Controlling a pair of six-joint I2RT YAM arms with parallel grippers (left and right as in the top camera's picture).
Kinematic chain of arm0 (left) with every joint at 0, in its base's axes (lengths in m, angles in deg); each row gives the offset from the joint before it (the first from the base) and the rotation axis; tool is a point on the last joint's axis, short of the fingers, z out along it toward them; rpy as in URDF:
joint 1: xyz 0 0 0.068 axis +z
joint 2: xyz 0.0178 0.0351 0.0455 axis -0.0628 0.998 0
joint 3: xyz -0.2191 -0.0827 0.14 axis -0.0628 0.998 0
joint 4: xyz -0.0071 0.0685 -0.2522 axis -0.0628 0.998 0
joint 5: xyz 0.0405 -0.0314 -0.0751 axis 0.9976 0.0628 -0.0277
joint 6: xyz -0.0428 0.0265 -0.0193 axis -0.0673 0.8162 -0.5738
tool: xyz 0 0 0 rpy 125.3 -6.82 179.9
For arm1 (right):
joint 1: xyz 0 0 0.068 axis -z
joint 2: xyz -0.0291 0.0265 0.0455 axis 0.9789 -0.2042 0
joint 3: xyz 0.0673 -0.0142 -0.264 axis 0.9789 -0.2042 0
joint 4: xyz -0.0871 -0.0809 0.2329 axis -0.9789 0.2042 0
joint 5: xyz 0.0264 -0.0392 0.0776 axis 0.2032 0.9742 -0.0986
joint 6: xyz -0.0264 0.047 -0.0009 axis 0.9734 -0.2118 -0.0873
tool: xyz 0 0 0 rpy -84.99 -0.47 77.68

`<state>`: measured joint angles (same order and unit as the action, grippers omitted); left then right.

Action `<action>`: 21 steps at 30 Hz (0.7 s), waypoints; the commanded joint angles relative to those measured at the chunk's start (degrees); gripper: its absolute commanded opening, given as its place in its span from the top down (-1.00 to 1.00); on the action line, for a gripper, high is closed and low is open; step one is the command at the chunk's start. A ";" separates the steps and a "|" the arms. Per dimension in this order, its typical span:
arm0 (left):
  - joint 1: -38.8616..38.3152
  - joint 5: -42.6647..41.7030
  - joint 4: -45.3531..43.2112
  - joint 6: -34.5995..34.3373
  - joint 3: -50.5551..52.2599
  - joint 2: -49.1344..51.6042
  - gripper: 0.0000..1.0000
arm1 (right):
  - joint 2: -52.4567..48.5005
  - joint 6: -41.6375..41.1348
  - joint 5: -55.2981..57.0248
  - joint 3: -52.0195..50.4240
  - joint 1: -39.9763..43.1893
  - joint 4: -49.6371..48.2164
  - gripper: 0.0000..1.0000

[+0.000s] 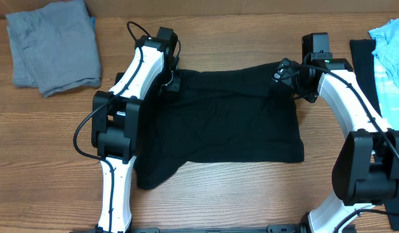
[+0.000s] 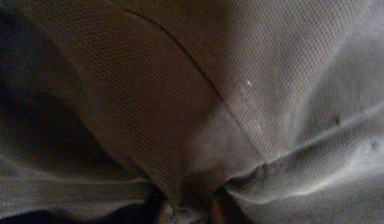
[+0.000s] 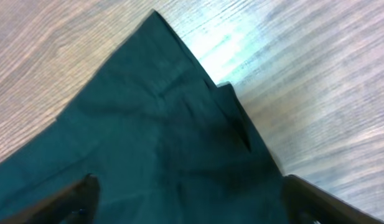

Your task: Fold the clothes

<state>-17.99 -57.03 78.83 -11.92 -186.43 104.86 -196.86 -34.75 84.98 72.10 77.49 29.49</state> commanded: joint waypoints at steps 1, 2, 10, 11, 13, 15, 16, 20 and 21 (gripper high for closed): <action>-0.39 1.18 -0.39 0.15 -0.98 2.60 0.78 | -0.70 0.15 0.33 0.42 0.17 -2.91 -0.73; -0.28 1.14 -0.42 0.13 -1.05 2.60 0.82 | -1.27 0.15 0.33 0.42 0.17 -4.09 -0.73; -0.09 1.18 -0.31 -0.76 -1.18 2.60 0.92 | -7.19 0.24 1.81 0.42 0.17 -8.87 -0.73; -0.09 1.18 -0.31 -0.76 -1.18 2.60 0.92 | -8.04 0.59 2.21 0.42 0.17 -9.31 -0.73; -0.09 1.18 -0.26 -0.74 -1.18 2.60 0.92 | -9.18 0.61 3.58 0.42 0.17 -9.68 -0.73; -0.09 1.16 -0.22 -0.76 -1.18 2.60 0.92 | -10.12 0.61 4.76 0.42 0.17 -10.16 -0.72; -0.09 1.16 -0.22 -0.87 -1.18 2.60 0.92 | -10.67 0.74 5.22 0.42 0.17 -10.54 -0.72; -0.09 1.16 -0.24 -0.92 -1.18 2.60 0.92 | -12.20 2.05 5.31 0.42 0.17 -11.39 -0.58; -0.09 1.18 -0.24 -0.90 -1.18 2.60 0.92 | -12.31 2.03 5.29 0.42 0.17 -11.39 -0.53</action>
<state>-17.99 -56.42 79.00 -12.21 -186.91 104.94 -208.18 -33.55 88.83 72.10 77.47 18.51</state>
